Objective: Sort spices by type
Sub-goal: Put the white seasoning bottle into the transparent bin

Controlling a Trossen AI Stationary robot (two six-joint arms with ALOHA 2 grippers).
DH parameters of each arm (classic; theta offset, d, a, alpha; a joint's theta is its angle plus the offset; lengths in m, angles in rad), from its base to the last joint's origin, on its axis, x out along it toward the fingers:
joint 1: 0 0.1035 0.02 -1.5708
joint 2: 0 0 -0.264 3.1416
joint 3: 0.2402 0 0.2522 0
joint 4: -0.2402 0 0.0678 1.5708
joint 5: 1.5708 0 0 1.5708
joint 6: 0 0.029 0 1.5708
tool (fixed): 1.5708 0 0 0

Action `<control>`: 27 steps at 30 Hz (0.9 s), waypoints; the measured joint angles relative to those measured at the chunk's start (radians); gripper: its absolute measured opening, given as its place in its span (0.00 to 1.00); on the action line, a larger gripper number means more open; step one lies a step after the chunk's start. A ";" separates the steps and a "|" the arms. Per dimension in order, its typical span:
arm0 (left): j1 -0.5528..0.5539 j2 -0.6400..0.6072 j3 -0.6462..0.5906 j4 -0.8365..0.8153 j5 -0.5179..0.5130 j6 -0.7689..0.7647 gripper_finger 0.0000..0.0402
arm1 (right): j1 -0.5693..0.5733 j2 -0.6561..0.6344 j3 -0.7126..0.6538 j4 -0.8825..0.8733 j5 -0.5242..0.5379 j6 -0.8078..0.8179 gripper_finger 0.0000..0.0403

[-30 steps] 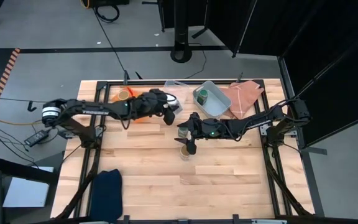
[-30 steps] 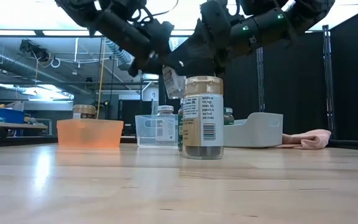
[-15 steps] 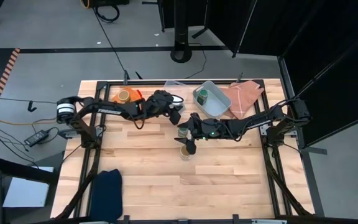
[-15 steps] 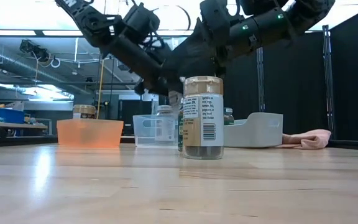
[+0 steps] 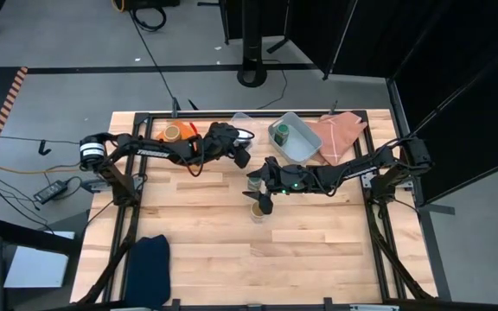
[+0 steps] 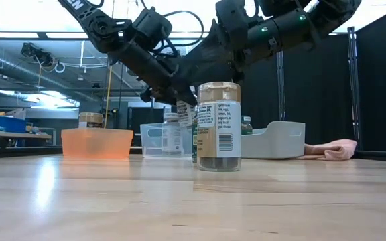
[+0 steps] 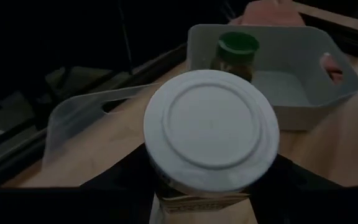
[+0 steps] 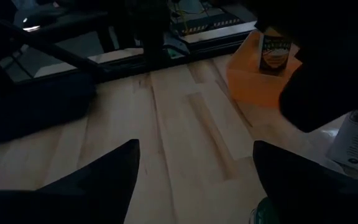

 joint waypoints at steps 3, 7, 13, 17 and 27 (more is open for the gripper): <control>0.005 0.006 0.000 0.004 -0.022 0.014 0.50 | 0.000 0.000 0.000 0.000 0.000 0.000 0.79; 0.022 0.033 0.000 0.001 -0.027 0.045 0.50 | 0.000 0.000 0.000 0.000 0.000 0.000 0.79; 0.022 0.040 0.000 0.049 -0.020 0.020 0.50 | 0.000 0.000 0.000 -0.001 0.000 0.021 0.79; 0.011 0.040 0.000 0.073 -0.013 -0.005 0.50 | 0.000 0.000 0.000 -0.002 0.000 0.040 0.79; 0.003 0.060 0.000 0.030 0.011 -0.013 0.50 | 0.000 0.000 0.000 -0.003 0.000 0.041 0.79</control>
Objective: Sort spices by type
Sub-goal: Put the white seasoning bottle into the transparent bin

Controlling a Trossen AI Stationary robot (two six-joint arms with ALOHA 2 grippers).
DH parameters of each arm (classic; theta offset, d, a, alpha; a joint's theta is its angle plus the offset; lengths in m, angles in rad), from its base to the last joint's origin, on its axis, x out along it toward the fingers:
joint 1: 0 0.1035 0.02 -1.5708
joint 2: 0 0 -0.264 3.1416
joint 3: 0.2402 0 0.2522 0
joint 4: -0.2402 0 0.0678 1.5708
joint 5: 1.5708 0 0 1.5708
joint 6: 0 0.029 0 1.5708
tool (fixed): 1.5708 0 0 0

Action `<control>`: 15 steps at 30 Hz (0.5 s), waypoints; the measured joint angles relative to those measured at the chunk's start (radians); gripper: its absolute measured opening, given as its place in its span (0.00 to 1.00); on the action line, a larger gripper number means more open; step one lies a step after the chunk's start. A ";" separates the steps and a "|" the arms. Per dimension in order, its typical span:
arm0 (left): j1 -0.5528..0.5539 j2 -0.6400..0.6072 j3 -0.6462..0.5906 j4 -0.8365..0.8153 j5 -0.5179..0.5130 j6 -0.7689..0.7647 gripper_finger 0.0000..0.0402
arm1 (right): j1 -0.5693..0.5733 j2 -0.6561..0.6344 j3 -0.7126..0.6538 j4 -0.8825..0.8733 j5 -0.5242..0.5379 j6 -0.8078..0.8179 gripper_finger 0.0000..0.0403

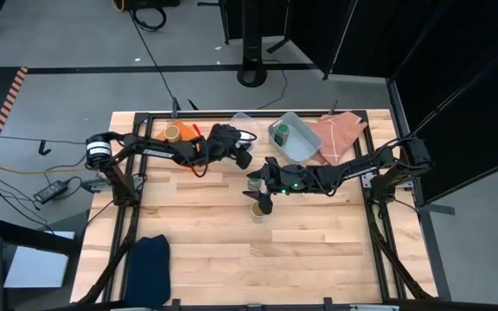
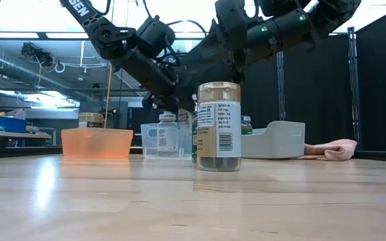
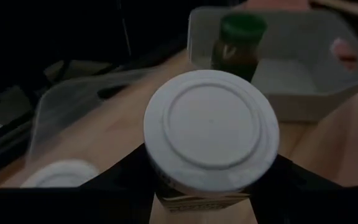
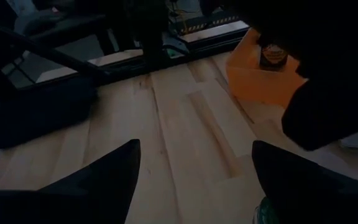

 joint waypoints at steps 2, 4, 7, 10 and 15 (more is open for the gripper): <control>0.001 0.014 0.000 -0.003 0.017 -0.015 0.50 | 0.000 0.000 0.000 -0.001 0.000 0.000 0.79; 0.001 0.031 0.000 -0.013 0.023 -0.029 0.50 | 0.000 0.000 0.000 -0.002 0.000 0.000 0.79; 0.000 0.053 0.000 -0.030 0.022 -0.075 0.50 | 0.000 0.000 0.000 -0.002 0.000 0.000 0.79; 0.000 0.064 0.000 -0.029 0.020 -0.086 0.50 | 0.000 0.000 0.000 -0.002 0.000 0.007 0.79; 0.002 0.067 0.000 -0.059 0.012 -0.100 0.50 | 0.003 0.000 0.000 -0.003 0.000 0.010 0.79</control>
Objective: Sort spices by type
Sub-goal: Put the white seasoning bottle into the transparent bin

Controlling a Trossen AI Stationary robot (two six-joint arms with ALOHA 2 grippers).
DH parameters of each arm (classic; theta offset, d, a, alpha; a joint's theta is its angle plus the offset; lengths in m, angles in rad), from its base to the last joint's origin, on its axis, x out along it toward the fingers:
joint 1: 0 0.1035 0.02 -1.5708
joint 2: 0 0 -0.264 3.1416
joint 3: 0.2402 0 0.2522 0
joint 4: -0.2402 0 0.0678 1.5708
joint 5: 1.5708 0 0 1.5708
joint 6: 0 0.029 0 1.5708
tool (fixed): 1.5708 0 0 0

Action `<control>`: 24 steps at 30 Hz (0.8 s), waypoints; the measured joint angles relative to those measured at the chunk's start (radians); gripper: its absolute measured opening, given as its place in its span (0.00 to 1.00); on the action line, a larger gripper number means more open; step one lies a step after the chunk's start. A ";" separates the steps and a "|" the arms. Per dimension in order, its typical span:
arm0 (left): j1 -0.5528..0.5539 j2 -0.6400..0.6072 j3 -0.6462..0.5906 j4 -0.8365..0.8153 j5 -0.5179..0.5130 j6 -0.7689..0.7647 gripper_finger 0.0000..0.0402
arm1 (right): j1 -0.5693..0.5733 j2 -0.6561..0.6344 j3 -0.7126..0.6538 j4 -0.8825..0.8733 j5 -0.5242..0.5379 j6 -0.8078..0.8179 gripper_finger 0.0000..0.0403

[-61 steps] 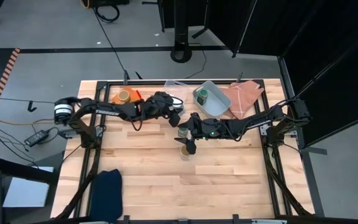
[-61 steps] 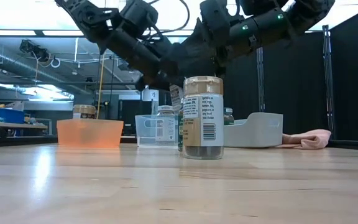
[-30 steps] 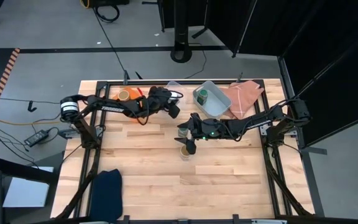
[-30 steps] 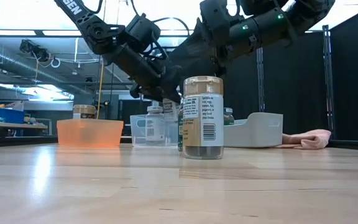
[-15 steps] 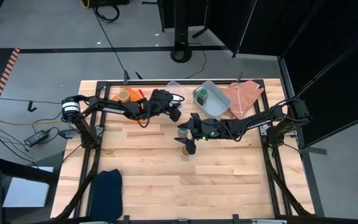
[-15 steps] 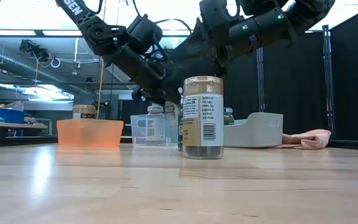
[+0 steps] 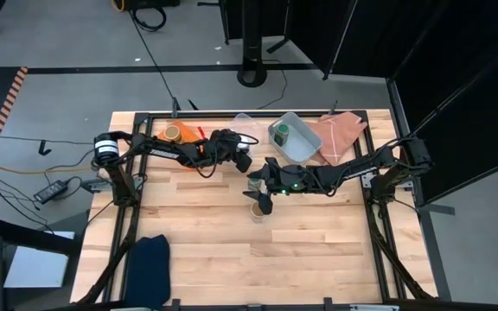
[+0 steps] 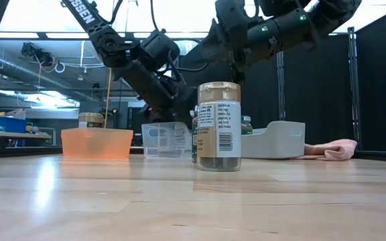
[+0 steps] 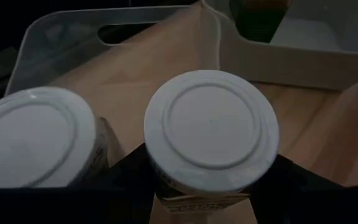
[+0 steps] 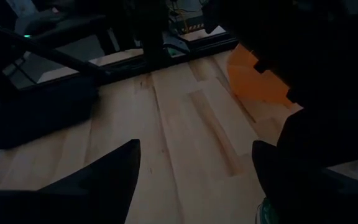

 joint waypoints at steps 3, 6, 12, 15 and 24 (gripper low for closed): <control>0.004 0.000 0.000 -0.028 -0.006 0.000 0.50 | 0.003 0.000 0.000 -0.002 0.000 0.000 0.79; 0.005 0.000 0.001 -0.042 -0.010 0.000 0.50 | 0.005 0.000 0.000 -0.002 0.000 0.000 0.79; 0.005 0.000 0.002 -0.045 -0.009 0.001 0.50 | 0.006 0.000 0.000 -0.004 0.000 0.000 0.79; 0.005 0.000 0.002 -0.043 -0.009 0.001 0.53 | 0.006 0.000 0.000 -0.004 0.000 0.000 0.79; 0.005 0.000 0.001 -0.043 -0.003 -0.004 0.63 | 0.006 0.000 0.000 -0.004 0.000 -0.009 0.79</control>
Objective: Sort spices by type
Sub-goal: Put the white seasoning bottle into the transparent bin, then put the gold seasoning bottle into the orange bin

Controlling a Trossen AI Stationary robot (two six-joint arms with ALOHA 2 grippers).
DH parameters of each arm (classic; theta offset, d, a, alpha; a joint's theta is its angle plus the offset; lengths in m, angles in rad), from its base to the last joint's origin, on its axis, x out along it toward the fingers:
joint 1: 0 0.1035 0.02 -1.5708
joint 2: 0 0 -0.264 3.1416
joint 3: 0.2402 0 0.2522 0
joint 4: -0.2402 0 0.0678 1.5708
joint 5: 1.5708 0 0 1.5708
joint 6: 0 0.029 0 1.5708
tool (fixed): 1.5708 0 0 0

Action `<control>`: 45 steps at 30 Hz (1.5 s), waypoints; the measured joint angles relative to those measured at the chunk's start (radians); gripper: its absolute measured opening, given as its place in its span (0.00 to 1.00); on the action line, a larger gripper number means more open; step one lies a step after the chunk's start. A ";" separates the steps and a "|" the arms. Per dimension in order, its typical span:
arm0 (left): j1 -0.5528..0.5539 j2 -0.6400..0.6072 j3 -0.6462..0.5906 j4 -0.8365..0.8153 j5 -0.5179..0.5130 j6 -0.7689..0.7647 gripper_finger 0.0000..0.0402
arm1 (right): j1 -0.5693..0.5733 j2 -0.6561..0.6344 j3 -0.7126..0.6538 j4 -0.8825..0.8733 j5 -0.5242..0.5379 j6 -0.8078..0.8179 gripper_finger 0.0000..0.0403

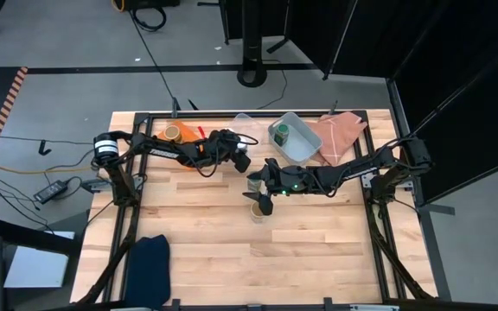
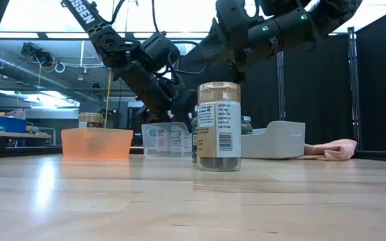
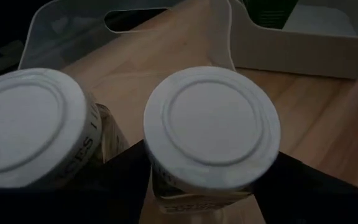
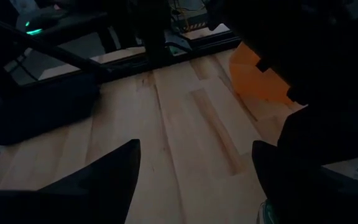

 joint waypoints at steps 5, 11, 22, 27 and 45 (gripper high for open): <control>0.001 0.000 0.000 0.014 0.028 0.000 0.68 | 0.000 0.000 0.000 0.000 0.000 -0.002 0.80; 0.001 0.000 0.039 0.025 0.055 0.021 0.73 | 0.000 0.000 0.000 0.001 0.000 -0.002 0.84; 0.039 0.000 0.203 -0.138 0.047 0.171 0.77 | 0.000 0.000 0.000 0.008 0.000 -0.002 0.87; 0.075 0.000 0.323 -0.293 0.048 0.231 0.77 | 0.000 0.000 0.000 0.008 0.004 -0.002 0.87; 0.024 -0.009 1.299 -1.099 0.047 0.568 0.77 | -0.006 0.000 0.000 -0.190 0.142 -0.053 0.87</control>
